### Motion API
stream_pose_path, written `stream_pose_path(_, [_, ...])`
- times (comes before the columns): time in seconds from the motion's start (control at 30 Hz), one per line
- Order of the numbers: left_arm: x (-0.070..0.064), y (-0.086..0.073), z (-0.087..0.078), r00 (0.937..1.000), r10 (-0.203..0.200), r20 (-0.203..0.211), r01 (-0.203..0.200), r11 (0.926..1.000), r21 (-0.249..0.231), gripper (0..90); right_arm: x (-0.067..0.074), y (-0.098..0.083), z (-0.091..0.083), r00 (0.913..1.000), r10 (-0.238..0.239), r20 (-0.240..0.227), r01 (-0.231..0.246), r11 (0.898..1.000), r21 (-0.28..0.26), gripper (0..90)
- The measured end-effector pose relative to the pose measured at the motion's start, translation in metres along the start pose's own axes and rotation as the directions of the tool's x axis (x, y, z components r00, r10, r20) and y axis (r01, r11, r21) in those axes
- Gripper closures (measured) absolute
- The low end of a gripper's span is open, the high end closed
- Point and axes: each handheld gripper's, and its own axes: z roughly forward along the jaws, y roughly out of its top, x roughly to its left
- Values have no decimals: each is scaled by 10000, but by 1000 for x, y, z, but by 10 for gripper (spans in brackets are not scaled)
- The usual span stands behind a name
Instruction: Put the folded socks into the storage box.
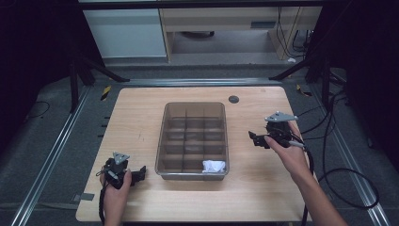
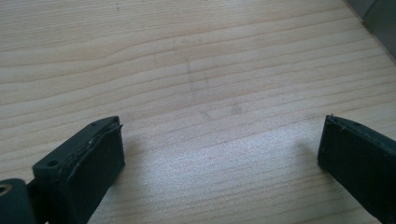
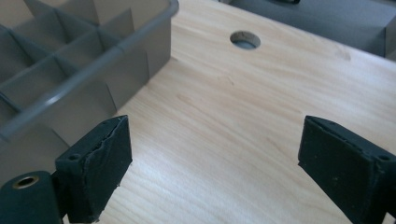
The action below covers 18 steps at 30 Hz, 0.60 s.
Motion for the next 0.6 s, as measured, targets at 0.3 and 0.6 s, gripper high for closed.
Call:
stream_pose_path(0.3, [0,0,0,10000,-1,3,1,10000,-1,0,-4,-31,8,9989,467,-84,-463,9980,440,109])
stream_pose_path(0.6, [0,0,0,10000,6,5,-6,10000,0,0,-2,-59,20,9972,736,-113,-721,9923,1003,110])
